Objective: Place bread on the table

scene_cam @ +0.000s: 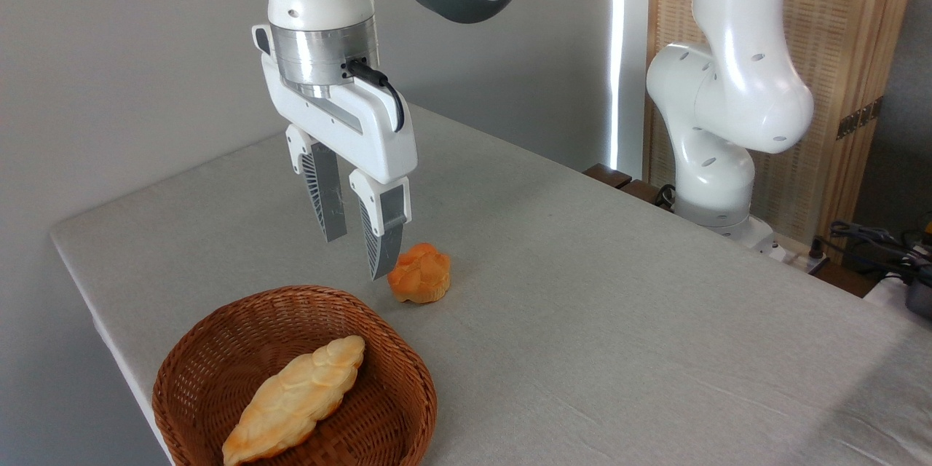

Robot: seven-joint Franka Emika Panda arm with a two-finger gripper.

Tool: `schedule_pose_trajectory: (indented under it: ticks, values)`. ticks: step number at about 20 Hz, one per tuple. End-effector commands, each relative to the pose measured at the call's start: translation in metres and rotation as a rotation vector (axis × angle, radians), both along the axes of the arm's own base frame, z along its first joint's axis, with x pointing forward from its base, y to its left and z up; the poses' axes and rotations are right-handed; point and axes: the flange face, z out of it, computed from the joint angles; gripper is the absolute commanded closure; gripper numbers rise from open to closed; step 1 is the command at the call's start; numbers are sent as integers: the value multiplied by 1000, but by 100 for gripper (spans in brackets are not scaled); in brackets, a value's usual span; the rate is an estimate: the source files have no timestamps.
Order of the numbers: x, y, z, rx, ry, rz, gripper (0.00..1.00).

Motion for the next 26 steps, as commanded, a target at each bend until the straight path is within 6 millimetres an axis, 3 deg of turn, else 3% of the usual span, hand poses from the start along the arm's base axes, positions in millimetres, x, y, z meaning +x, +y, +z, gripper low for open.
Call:
schedule_pose_trajectory:
  ticks: [1,26]
  values:
    - [1,2,3,-5,-2,-15,0]
    - [-2,-3,0,-3,21,-25,0]
